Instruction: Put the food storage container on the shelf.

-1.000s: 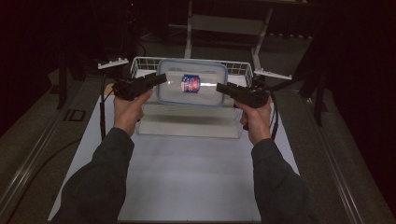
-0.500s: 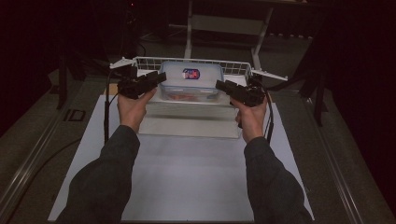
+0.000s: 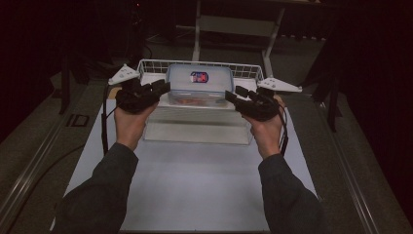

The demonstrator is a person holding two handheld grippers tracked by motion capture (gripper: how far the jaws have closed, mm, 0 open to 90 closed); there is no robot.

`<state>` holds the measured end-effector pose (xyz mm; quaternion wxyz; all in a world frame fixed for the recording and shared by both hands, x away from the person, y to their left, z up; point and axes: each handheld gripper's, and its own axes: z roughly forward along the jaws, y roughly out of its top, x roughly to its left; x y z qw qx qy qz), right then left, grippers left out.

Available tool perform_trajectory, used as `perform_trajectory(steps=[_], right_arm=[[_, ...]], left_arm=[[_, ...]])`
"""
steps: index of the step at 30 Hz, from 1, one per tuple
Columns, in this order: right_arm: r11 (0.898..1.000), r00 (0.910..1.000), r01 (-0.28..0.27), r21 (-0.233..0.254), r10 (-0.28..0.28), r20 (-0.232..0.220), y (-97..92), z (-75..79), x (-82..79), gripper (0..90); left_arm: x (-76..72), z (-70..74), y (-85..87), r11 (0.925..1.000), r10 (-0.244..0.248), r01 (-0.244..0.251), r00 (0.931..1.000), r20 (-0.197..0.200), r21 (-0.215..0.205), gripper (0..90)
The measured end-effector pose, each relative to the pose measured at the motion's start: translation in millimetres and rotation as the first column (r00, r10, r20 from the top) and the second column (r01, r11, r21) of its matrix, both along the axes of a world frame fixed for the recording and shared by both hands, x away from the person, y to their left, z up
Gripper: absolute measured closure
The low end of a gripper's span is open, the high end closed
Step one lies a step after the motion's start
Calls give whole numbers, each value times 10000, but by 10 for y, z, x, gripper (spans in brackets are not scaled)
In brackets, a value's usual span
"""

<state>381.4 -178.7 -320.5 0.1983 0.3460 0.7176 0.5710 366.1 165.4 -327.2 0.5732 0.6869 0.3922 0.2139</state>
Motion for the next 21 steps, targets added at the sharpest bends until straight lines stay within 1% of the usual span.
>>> perform_trajectory(steps=[1,2,3,4,5,6,7,8,9,10,12,13,15,18,19,21], right_arm=[[9999,10000,-79,-95,79,-2,14,-14,-17,513],[9998,9999,-125,-164,125,-25,24,-31,-32,515],[9998,9999,-125,-164,125,-25,24,-31,-32,515],[9995,9998,-207,-222,206,-48,31,-50,-42,523],[9986,9996,-284,-439,280,-94,58,-99,-48,554],[9977,9993,-342,-593,334,-141,76,-122,-43,584],[9963,9991,-386,-769,372,-199,98,-145,-36,626],[9943,9991,-370,-997,347,-244,124,-167,-29,673],[9914,9992,-347,-1261,320,-237,153,-189,-16,746],[9874,9993,-296,-1554,261,-250,184,-209,-5,808],[9786,9999,53,-2056,-84,-142,244,-246,18,868],[9758,9997,199,-2179,-231,-122,265,-262,33,881],[9708,9987,436,-2358,-481,-135,287,-294,69,892],[9672,9961,766,-2422,-847,-231,290,-328,122,890],[9682,9958,775,-2378,-869,-293,286,-334,136,885],[9660,9958,742,-2477,-849,-331,281,-346,142,856]], left_arm=[[-13,-27,-31,9996,-130,130,9999,31,258,755],[-18,-56,-61,9990,-277,277,9996,-22,364,782],[-18,-56,-61,9990,-277,277,9996,-22,364,801],[-3,-121,-129,9969,-481,491,9987,-173,615,801],[13,-149,-159,9957,-480,500,9985,-272,774,838],[31,-178,-183,9946,-494,525,9981,-374,892,855],[47,-204,-203,9942,-557,594,9975,-433,898,877],[60,-224,-222,9935,-512,561,9974,-506,993,885],[74,-242,-244,9918,-429,494,9974,-570,1176,885],[90,-260,-262,9903,-363,442,9974,-618,1316,887],[121,-287,-285,9891,-340,446,9964,-773,1402,892],[136,-297,-300,9881,-218,341,9963,-834,1498,891],[168,-315,-310,9882,-173,311,9955,-927,1497,891],[215,-343,-312,9886,25,142,9938,-1107,1498,883],[226,-354,-311,9889,112,64,9931,-1170,1485,876],[230,-368,-295,9896,132,52,9918,-1273,1437,853]])
